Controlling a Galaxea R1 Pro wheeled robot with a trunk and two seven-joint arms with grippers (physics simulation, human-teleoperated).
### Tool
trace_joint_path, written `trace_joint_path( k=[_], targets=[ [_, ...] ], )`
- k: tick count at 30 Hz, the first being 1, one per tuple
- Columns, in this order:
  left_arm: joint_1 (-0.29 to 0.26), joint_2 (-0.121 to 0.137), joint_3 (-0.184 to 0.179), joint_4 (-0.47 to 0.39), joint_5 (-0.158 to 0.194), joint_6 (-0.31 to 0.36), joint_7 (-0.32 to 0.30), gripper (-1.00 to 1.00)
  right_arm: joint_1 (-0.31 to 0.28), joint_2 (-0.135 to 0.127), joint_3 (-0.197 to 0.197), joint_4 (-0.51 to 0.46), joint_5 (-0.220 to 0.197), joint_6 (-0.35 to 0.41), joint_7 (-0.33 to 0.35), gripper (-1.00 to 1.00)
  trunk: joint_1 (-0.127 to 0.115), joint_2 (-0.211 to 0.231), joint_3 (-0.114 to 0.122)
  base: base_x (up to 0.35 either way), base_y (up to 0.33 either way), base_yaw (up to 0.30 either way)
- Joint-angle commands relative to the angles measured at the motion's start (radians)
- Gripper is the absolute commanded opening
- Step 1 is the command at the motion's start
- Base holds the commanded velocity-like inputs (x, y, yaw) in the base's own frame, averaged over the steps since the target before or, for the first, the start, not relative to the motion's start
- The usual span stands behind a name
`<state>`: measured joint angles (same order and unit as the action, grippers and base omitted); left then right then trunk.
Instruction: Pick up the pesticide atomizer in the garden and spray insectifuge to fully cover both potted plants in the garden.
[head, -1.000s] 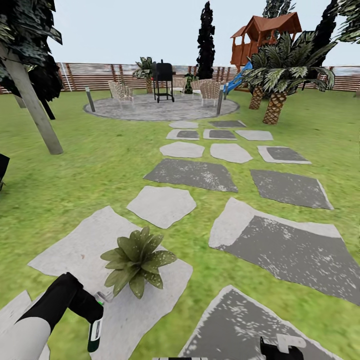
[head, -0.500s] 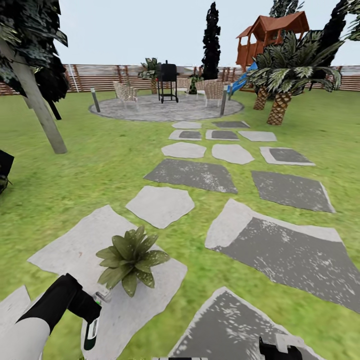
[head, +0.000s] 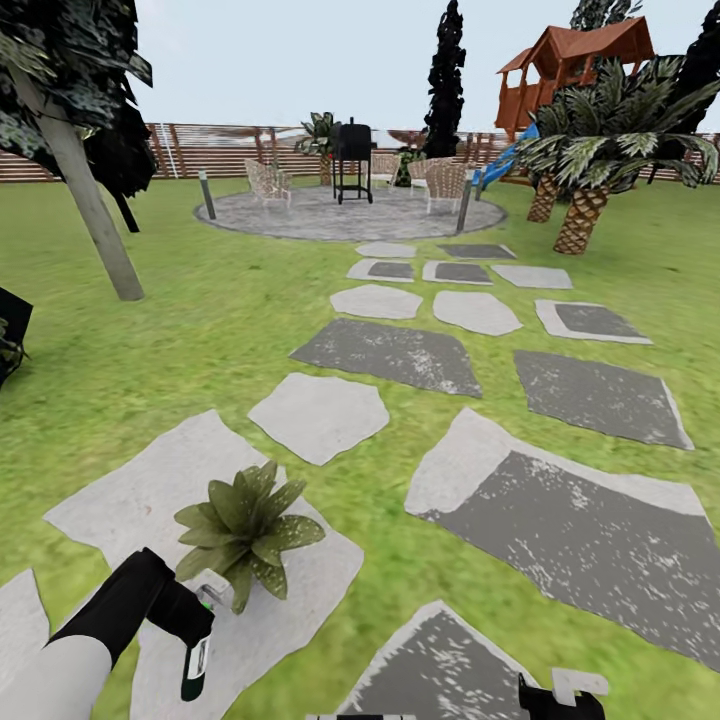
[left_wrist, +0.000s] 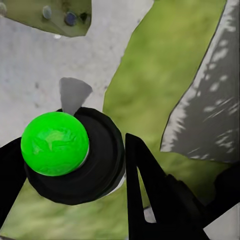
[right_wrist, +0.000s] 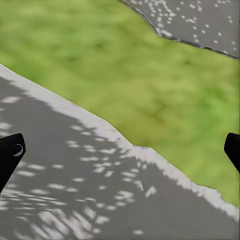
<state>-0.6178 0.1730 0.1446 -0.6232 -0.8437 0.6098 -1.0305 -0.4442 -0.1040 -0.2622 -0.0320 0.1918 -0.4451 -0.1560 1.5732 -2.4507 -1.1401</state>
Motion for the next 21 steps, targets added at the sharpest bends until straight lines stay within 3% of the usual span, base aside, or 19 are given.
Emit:
trace_joint_path(
  k=[1,9,12,15,21],
  targets=[
    [0.0,-0.002,0.004,-0.001,-0.006,0.008,-0.006,-1.0,-0.001,0.001,-0.006,0.001,0.01,-0.003,-0.005,1.0,0.0,0.0,-0.001,0.028,-0.013,0.125],
    [0.0,-0.003,0.006,-0.003,-0.005,0.013,-0.011,-1.0,-0.001,0.001,-0.006,0.001,0.01,-0.003,-0.005,1.0,0.0,0.0,-0.001,0.004,-0.002,0.254],
    [0.0,-0.022,0.006,-0.001,-0.005,0.013,-0.011,-1.0,-0.001,0.001,-0.006,0.001,0.011,-0.003,-0.005,1.0,0.0,0.0,-0.001,-0.031,-0.037,0.275],
    [0.0,-0.035,0.005,-0.001,-0.006,0.013,-0.01,-1.0,-0.001,0.001,-0.006,0.001,0.011,-0.003,-0.005,1.0,0.0,0.0,-0.001,-0.143,-0.187,0.275],
    [0.0,-0.035,0.006,-0.002,-0.007,0.013,-0.01,-1.0,-0.001,0.001,-0.007,0.001,0.01,-0.003,-0.005,1.0,0.0,0.0,-0.001,-0.159,-0.219,0.119]
  ],
)
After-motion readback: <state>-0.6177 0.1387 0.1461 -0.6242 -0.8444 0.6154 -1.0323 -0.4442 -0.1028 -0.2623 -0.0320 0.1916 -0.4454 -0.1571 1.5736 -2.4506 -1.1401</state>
